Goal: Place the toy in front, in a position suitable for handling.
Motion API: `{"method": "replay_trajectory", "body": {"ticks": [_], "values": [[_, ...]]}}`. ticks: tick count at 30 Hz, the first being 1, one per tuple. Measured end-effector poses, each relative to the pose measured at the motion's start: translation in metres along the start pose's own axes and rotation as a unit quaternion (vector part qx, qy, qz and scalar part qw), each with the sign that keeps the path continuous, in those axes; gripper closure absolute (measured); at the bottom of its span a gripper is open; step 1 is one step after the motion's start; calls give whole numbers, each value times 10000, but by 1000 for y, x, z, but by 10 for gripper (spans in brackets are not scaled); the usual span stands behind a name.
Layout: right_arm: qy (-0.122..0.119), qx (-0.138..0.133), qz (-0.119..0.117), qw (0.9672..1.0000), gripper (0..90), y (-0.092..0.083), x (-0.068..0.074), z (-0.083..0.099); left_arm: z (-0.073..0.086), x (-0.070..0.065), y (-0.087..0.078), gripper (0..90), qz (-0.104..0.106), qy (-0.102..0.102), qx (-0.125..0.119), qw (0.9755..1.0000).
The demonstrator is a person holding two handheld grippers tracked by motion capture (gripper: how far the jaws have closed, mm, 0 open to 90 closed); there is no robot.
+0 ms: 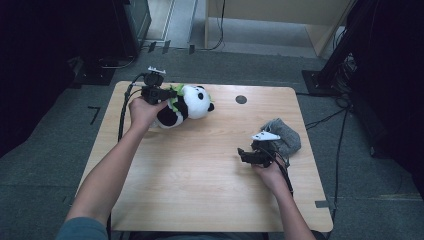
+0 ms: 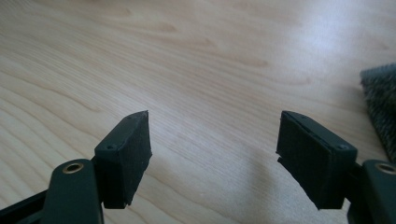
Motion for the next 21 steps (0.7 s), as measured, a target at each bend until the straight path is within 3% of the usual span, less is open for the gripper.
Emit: {"method": "replay_trajectory", "body": {"ticks": [3,7,9,12,17,21], "values": [[-40,-200,-94,9997,267,-7,7,-7,8,-19,-15,806,227,21,-138,9996],[-96,-440,-244,9987,281,-16,21,-14,25,-46,-32,806,444,204,-304,9983],[-123,-532,-318,9980,288,-19,28,-18,35,-57,-38,806,486,326,-325,9978],[-137,-633,-449,9969,302,-23,37,-21,50,-71,-46,806,604,336,-378,9969],[-80,-656,-638,9958,306,-29,48,-21,73,-92,-51,805,759,372,-449,9954],[-67,-694,-677,9953,311,-38,54,-16,91,-108,-44,805,777,470,-449,9949]]}}
Point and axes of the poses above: each handheld gripper's, and its own axes: y roughly forward along the jaws, z roughly out of its underside, x roughly to its left, the point moved 9 cm from there along y, roughly forward along the jaws, and after that the axes turned 1 degree about -z, right-handed, at the moved point
